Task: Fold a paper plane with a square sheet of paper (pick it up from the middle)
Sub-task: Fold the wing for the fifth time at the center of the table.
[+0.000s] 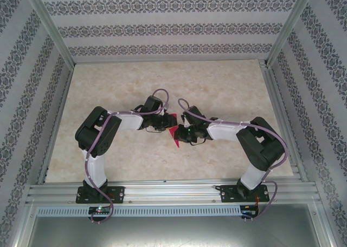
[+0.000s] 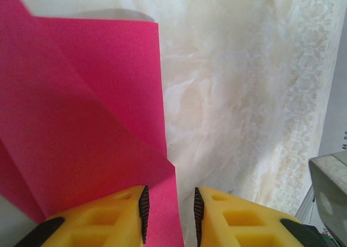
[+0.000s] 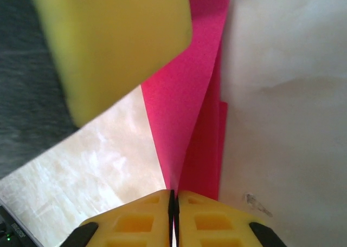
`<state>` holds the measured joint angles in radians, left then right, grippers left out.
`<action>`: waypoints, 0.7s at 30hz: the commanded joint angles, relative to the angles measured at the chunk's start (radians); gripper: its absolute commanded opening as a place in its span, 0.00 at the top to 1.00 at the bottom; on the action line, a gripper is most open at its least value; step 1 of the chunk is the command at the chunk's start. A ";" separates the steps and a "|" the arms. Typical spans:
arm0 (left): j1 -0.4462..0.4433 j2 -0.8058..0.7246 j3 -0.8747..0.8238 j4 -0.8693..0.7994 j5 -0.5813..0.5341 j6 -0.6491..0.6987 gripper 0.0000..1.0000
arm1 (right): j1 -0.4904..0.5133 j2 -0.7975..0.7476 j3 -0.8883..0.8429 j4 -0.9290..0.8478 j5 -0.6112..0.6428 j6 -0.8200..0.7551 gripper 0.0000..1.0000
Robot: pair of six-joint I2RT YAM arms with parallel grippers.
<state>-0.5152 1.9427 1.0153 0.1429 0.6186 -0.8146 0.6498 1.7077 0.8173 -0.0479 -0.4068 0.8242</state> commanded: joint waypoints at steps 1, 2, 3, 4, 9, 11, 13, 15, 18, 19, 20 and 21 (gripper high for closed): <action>-0.007 0.031 0.010 -0.052 0.007 0.027 0.68 | -0.009 0.017 -0.026 0.024 0.002 0.010 0.91; -0.008 0.032 0.010 -0.053 0.006 0.029 0.68 | -0.009 0.018 -0.030 0.025 0.005 0.012 0.91; -0.007 0.033 0.012 -0.054 0.006 0.029 0.68 | -0.010 0.020 -0.032 0.026 0.006 0.012 0.92; -0.007 0.034 0.011 -0.055 0.006 0.029 0.68 | -0.010 0.023 -0.034 0.029 0.005 0.012 0.93; -0.007 0.036 0.012 -0.059 0.004 0.034 0.68 | -0.016 0.026 -0.054 0.063 -0.015 0.029 0.91; -0.007 0.036 0.015 -0.061 0.006 0.033 0.69 | -0.013 0.007 -0.051 0.062 -0.015 0.022 0.83; -0.007 0.035 0.017 -0.064 0.006 0.035 0.69 | -0.007 -0.021 -0.043 0.039 0.002 -0.001 0.79; -0.007 0.036 0.017 -0.065 0.007 0.035 0.68 | -0.003 -0.043 -0.033 0.014 0.022 -0.022 0.74; -0.006 0.036 0.019 -0.065 0.009 0.033 0.68 | 0.005 -0.044 -0.014 -0.018 0.031 -0.056 0.71; -0.006 0.036 0.021 -0.065 0.009 0.035 0.69 | 0.011 -0.043 -0.011 -0.021 0.039 -0.064 0.69; -0.007 0.036 0.023 -0.065 0.009 0.035 0.69 | 0.016 -0.041 -0.008 -0.024 0.043 -0.069 0.68; -0.006 0.037 0.022 -0.065 0.009 0.035 0.69 | 0.023 -0.040 -0.002 -0.031 0.049 -0.077 0.68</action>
<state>-0.5152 1.9476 1.0218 0.1349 0.6258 -0.8104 0.6529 1.6821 0.7898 -0.0349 -0.3923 0.7937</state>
